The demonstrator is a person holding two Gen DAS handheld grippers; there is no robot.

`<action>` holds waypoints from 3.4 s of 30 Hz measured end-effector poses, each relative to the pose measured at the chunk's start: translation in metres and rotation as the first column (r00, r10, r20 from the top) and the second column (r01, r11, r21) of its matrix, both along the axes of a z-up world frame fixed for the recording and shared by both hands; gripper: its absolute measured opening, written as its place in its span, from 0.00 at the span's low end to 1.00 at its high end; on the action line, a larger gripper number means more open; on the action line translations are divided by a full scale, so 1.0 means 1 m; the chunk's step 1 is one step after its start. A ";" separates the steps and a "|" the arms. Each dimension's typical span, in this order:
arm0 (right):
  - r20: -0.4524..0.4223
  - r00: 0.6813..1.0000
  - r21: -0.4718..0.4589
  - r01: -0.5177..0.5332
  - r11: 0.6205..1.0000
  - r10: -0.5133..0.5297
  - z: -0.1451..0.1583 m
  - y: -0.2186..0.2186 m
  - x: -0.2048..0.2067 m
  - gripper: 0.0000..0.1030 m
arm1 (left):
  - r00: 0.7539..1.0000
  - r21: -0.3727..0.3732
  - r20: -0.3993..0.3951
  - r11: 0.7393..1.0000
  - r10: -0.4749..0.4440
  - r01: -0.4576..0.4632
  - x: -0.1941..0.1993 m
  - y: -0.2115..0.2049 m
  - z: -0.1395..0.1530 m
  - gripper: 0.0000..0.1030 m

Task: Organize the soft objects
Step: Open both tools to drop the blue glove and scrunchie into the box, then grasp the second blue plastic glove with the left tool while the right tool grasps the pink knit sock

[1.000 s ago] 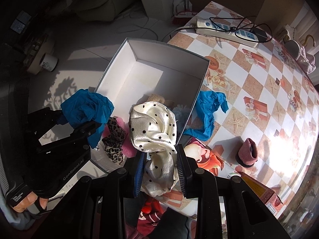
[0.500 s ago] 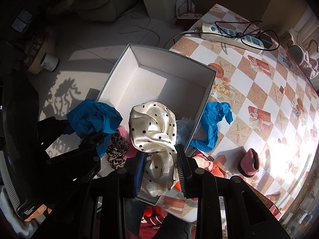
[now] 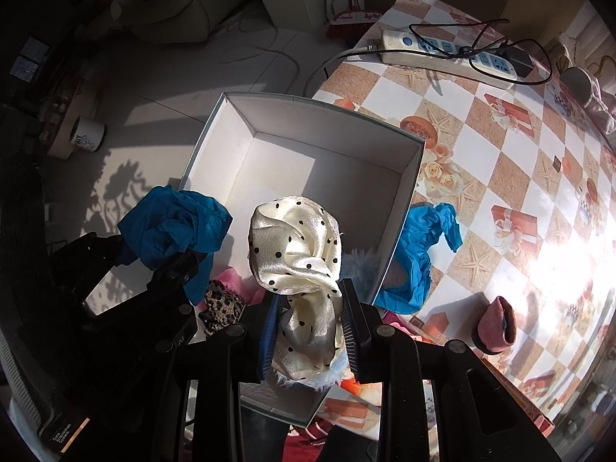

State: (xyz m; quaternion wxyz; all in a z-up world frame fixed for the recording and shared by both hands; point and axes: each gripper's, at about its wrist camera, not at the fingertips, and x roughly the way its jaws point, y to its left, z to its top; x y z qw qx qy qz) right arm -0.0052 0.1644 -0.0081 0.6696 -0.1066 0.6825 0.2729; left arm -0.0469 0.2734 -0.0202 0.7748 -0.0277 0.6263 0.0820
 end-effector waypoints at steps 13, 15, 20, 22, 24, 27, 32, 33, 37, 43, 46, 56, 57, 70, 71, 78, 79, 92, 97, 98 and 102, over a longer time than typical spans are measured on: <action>-0.025 0.997 0.013 0.069 0.998 -0.068 -0.005 -0.002 0.016 0.31 | 1.000 0.003 -0.030 1.000 0.002 -0.001 0.008 -0.003 -0.014 0.38; -0.034 0.997 0.017 0.069 0.997 -0.068 -0.008 -0.001 0.016 0.31 | 0.999 0.000 -0.035 1.000 0.005 -0.005 0.008 -0.003 -0.015 0.38; -0.027 0.998 0.028 0.059 0.998 -0.058 -0.008 0.002 0.016 0.31 | 0.999 -0.017 -0.035 1.000 0.010 -0.011 0.007 0.000 -0.017 0.39; -0.031 0.998 0.035 0.055 0.998 -0.054 -0.008 0.003 0.016 0.31 | 1.000 -0.032 -0.023 0.999 0.009 -0.009 0.005 0.000 -0.015 0.48; -0.031 0.998 0.038 0.055 0.998 -0.053 -0.007 0.003 0.017 0.31 | 1.000 -0.041 -0.016 0.999 0.002 -0.003 0.005 -0.001 -0.013 0.62; -0.042 0.998 0.049 0.057 0.997 -0.055 -0.007 0.002 0.016 0.58 | 1.000 -0.054 -0.019 0.998 -0.008 0.007 0.004 -0.004 -0.012 0.79; -0.030 0.997 0.058 0.078 0.995 -0.077 -0.001 -0.005 0.018 0.80 | 1.000 -0.091 -0.021 0.996 -0.003 0.002 0.004 -0.004 -0.013 0.90; -0.035 0.996 0.060 0.087 0.994 -0.085 0.000 -0.008 0.018 0.80 | 1.000 -0.100 -0.020 0.995 0.004 -0.006 0.003 -0.004 -0.013 0.91; -0.034 0.990 0.065 0.135 0.989 -0.133 0.009 -0.031 0.025 0.80 | 1.000 -0.130 -0.004 0.991 0.026 -0.026 0.005 -0.002 -0.006 0.95; -0.046 0.964 0.047 0.264 0.963 -0.262 0.026 -0.102 0.048 0.99 | 0.999 -0.161 0.032 0.986 -0.040 0.045 0.021 -0.025 0.014 1.00; -0.040 0.942 0.034 0.334 0.942 -0.333 0.034 -0.141 0.059 0.99 | 0.993 -0.184 0.045 0.977 -0.106 0.112 0.032 -0.051 0.025 1.00; -0.108 0.901 -0.126 0.406 0.905 -0.420 0.000 -0.230 0.070 0.99 | 0.952 -0.166 -0.032 0.941 -0.304 0.295 0.072 -0.157 0.026 1.00; -0.130 0.899 -0.139 0.401 0.906 -0.418 -0.011 -0.232 0.071 0.99 | 0.951 -0.167 -0.044 0.941 -0.306 0.295 0.075 -0.162 0.023 1.00; -0.464 0.812 -0.237 0.271 0.933 -0.354 -0.149 -0.211 0.096 0.99 | 0.917 -0.024 -0.125 0.925 -0.380 0.380 0.101 -0.182 0.008 1.00; -0.485 0.803 -0.239 0.259 0.936 -0.346 -0.158 -0.209 0.095 0.99 | 0.915 -0.019 -0.134 0.924 -0.380 0.381 0.104 -0.183 0.006 1.00; -0.567 0.754 -0.248 0.227 0.942 -0.331 -0.184 -0.219 0.082 0.39 | 0.883 0.013 -0.187 0.897 -0.431 0.441 0.127 -0.205 -0.010 1.00; -0.568 0.753 -0.228 0.246 0.942 -0.334 -0.182 -0.225 0.082 0.36 | 0.872 0.019 -0.195 0.888 -0.448 0.460 0.132 -0.212 -0.014 1.00; -0.436 0.719 0.040 0.616 0.787 -0.541 -0.085 -0.342 0.100 0.34 | 0.652 0.048 -0.476 0.722 -0.591 0.690 0.171 -0.276 -0.125 1.00; -0.437 0.708 0.121 0.657 0.744 -0.554 -0.061 -0.363 0.092 0.34 | 0.565 0.011 -0.571 0.683 -0.595 0.731 0.172 -0.273 -0.154 1.00; -0.438 0.706 0.132 0.664 0.736 -0.557 -0.058 -0.363 0.092 0.34 | 0.551 0.009 -0.593 0.680 -0.587 0.733 0.172 -0.271 -0.160 1.00; -0.424 0.706 0.164 0.676 0.719 -0.567 -0.046 -0.369 0.081 0.34 | 0.535 0.001 -0.647 0.701 -0.543 0.713 0.171 -0.258 -0.175 0.94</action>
